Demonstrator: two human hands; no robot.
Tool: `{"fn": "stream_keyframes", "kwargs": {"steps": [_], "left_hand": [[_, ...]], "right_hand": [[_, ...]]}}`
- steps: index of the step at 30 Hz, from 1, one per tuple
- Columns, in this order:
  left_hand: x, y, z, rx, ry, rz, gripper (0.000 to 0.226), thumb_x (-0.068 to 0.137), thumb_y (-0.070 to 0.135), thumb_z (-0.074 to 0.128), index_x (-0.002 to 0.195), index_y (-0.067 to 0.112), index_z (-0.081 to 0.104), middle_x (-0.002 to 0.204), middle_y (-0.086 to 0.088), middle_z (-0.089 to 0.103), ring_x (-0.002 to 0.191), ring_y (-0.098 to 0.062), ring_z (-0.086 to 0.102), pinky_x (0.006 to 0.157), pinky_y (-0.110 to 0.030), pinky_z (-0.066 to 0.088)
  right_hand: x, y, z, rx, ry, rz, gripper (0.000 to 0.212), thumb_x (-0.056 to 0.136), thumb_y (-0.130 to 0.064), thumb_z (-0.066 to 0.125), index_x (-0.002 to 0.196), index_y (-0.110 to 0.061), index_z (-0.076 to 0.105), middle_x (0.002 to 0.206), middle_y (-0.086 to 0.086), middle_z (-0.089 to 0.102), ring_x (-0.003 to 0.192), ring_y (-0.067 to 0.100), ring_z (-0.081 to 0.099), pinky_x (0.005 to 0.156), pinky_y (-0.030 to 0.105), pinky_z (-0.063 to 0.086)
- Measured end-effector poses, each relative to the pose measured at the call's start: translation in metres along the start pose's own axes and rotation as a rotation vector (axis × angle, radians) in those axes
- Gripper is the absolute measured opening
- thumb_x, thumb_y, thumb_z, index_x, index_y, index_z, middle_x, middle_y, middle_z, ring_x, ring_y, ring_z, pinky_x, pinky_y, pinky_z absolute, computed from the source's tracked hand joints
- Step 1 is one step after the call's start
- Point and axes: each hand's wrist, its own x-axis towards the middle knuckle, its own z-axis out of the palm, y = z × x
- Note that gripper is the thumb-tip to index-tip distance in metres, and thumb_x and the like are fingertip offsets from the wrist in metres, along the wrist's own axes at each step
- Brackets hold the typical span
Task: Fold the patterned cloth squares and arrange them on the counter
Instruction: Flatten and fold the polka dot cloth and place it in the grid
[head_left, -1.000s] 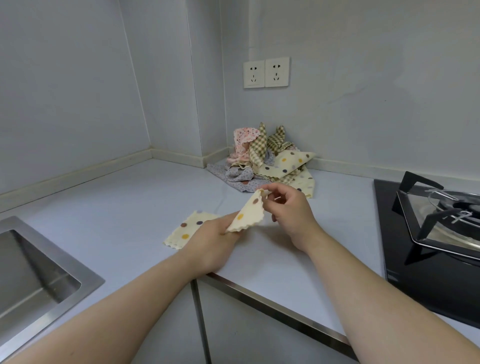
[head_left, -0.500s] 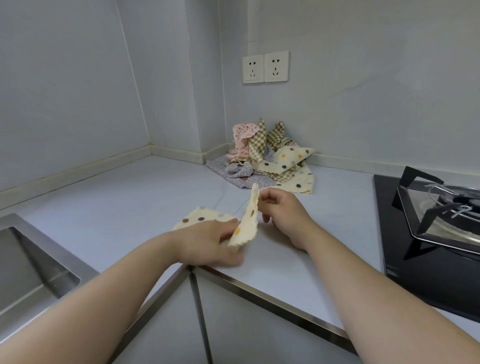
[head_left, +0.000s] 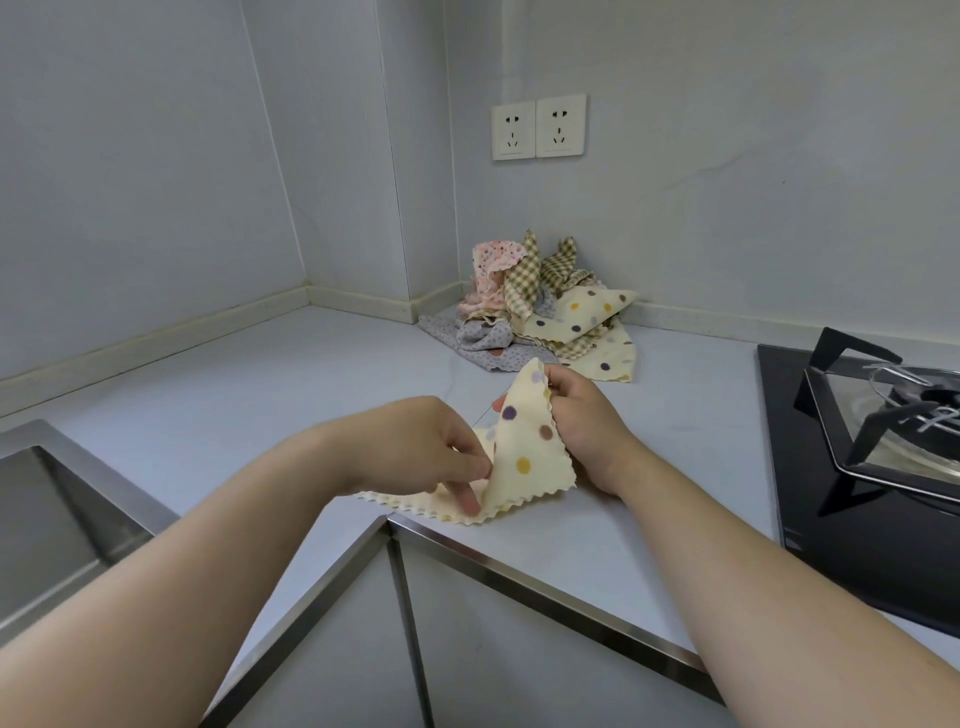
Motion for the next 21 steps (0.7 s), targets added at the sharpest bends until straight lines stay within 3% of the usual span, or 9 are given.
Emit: {"fn": "stream_keyframes", "kwargs": {"steps": [3, 6, 9, 11, 16, 21], "left_hand": [[0.000, 0.002, 0.005, 0.058, -0.066, -0.019, 0.027, 0.103, 0.036, 0.053, 0.095, 0.022, 0.075, 0.084, 0.015, 0.078, 0.074, -0.006, 0.052, 0.087, -0.029, 0.048], [0.004, 0.000, 0.009, -0.056, -0.010, -0.039, 0.034, 0.105, 0.036, 0.050, 0.093, 0.014, 0.074, 0.082, 0.004, 0.079, 0.073, -0.010, 0.064, 0.085, -0.032, 0.053], [0.013, 0.001, 0.013, -0.368, 0.258, -0.068, 0.040, 0.106, 0.040, 0.046, 0.101, 0.009, 0.070, 0.083, -0.006, 0.078, 0.074, -0.027, 0.074, 0.081, -0.040, 0.060], [0.016, 0.003, 0.014, -0.584, 0.360, -0.102, 0.044, 0.104, 0.048, 0.046, 0.106, 0.010, 0.068, 0.085, -0.009, 0.077, 0.070, -0.028, 0.073, 0.081, -0.046, 0.063], [0.015, 0.002, 0.014, -0.745, 0.268, -0.165, 0.066, 0.087, 0.076, 0.050, 0.115, 0.017, 0.061, 0.091, -0.011, 0.075, 0.078, -0.031, 0.075, 0.083, -0.045, 0.061], [0.018, -0.003, 0.018, -0.700, 0.226, -0.190, 0.065, 0.081, 0.071, 0.067, 0.117, 0.016, 0.065, 0.096, -0.010, 0.076, 0.077, -0.024, 0.076, 0.088, -0.043, 0.059]], "right_hand": [[0.000, 0.000, 0.001, -0.017, -0.007, 0.000, 0.026, 0.080, -0.010, 0.057, 0.103, 0.001, 0.062, 0.103, 0.026, 0.072, 0.087, 0.042, 0.069, 0.084, 0.062, 0.054], [0.000, 0.000, 0.002, -0.032, 0.008, 0.010, 0.019, 0.078, -0.012, 0.054, 0.095, -0.006, 0.058, 0.100, 0.030, 0.069, 0.084, 0.050, 0.064, 0.075, 0.060, 0.053], [-0.001, -0.001, 0.001, -0.040, 0.031, -0.031, 0.004, 0.087, -0.008, 0.053, 0.089, -0.005, 0.054, 0.073, 0.012, 0.062, 0.066, 0.024, 0.055, 0.066, 0.038, 0.041], [-0.002, -0.002, 0.002, -0.063, 0.035, -0.079, 0.016, 0.095, -0.006, 0.052, 0.084, -0.016, 0.057, 0.066, 0.001, 0.062, 0.062, 0.019, 0.055, 0.063, 0.034, 0.042], [-0.005, -0.003, 0.009, -0.349, 0.059, -0.286, 0.010, 0.097, -0.028, 0.060, 0.088, -0.029, 0.059, 0.064, -0.001, 0.055, 0.057, 0.011, 0.048, 0.060, 0.033, 0.043], [-0.008, -0.002, 0.014, -0.461, 0.065, -0.352, 0.007, 0.091, -0.028, 0.065, 0.087, -0.029, 0.060, 0.061, -0.008, 0.050, 0.055, 0.008, 0.042, 0.062, 0.037, 0.044]]}}
